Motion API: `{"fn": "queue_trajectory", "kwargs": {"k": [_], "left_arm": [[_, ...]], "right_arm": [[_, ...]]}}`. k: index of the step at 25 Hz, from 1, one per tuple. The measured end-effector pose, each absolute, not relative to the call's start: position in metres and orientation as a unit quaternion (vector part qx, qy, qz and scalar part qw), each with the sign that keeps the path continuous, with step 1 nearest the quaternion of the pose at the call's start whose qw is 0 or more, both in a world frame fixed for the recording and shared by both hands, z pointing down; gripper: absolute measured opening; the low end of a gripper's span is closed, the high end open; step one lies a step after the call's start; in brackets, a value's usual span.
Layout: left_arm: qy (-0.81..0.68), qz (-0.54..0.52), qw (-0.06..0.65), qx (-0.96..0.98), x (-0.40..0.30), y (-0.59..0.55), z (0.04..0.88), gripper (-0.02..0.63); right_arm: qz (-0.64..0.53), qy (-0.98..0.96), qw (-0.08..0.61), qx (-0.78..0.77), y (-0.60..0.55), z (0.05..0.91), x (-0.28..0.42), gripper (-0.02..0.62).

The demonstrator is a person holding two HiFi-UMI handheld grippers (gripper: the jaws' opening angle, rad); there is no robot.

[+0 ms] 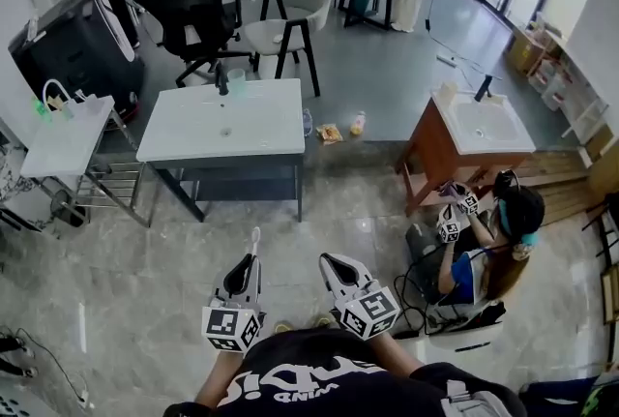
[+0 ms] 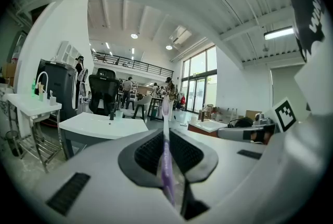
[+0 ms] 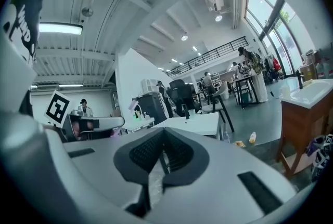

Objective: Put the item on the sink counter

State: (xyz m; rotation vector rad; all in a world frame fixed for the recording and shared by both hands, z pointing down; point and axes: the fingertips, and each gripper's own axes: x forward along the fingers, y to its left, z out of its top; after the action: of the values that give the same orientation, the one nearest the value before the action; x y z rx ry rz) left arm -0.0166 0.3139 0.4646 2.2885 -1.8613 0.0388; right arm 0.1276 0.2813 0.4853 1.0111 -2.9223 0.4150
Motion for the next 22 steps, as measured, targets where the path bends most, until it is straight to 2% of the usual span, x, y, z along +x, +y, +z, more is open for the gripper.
{"fn": "queue_trajectory", "kwargs": {"k": [22], "left_arm": [[-0.601, 0.014, 0.075, 0.795, -0.064, 0.322, 0.468, 0.051]], "right_arm": [[0.143, -0.923, -0.002, 0.356, 0.3, 0.502, 0.089, 0.017]]}}
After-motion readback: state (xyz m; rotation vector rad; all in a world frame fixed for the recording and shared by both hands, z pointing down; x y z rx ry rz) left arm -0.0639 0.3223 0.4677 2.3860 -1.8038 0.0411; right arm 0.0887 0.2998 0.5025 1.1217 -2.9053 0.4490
